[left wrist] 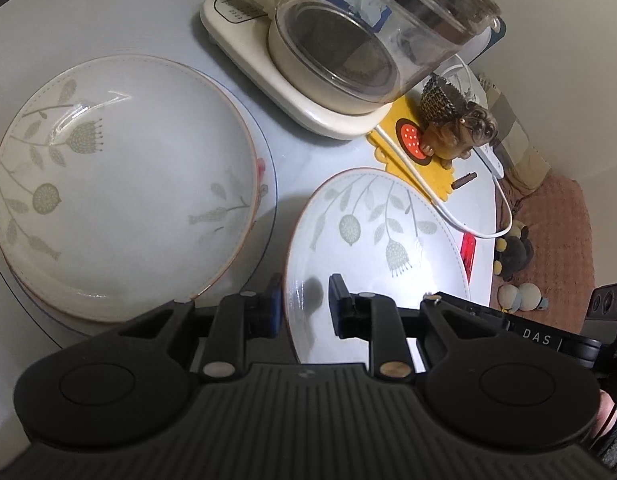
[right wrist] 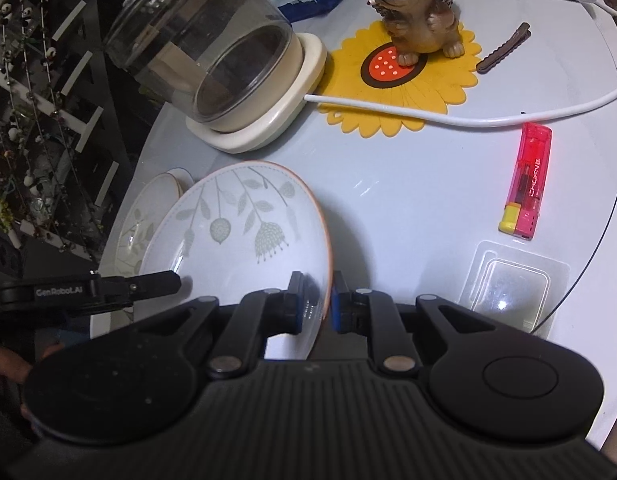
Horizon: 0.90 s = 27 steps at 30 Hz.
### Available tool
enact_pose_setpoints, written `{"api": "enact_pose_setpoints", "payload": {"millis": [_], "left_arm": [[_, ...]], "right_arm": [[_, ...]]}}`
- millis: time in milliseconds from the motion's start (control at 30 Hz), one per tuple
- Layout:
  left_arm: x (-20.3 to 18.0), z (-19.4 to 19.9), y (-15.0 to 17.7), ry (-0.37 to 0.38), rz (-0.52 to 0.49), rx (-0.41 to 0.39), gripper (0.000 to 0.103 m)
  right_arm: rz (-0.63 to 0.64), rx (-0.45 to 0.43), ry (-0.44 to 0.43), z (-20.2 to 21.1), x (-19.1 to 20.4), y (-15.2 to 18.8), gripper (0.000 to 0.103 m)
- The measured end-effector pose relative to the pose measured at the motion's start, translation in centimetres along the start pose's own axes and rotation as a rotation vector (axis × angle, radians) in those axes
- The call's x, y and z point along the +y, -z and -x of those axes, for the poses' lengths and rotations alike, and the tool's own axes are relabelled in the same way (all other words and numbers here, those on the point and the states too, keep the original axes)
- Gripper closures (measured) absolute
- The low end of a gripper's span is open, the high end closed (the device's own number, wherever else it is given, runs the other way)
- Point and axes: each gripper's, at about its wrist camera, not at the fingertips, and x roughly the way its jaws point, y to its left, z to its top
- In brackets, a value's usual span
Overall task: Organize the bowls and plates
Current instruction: 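Lift the larger leaf-pattern plate with both grippers toward the plate stack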
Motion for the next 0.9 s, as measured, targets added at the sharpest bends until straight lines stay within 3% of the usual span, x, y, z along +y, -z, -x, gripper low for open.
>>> {"api": "enact_pose_setpoints", "payload": {"millis": [333,733,900], "left_arm": [[1.4,3.5,-0.6,0.043,0.028,-0.051,0.077],[5.2,7.5,-1.6,0.07,0.081,-0.098,0.077],[7.5,9.1,-2.5,0.04,0.123,-0.151,0.077]], "right_arm": [[0.027,-0.036,-0.016,1.6,2.8,0.4,0.087],[0.052,-0.022,-0.027,-0.1,7.2,0.3,0.087],[0.087,0.014,-0.057,-2.3,9.4,-0.5,0.086]]}}
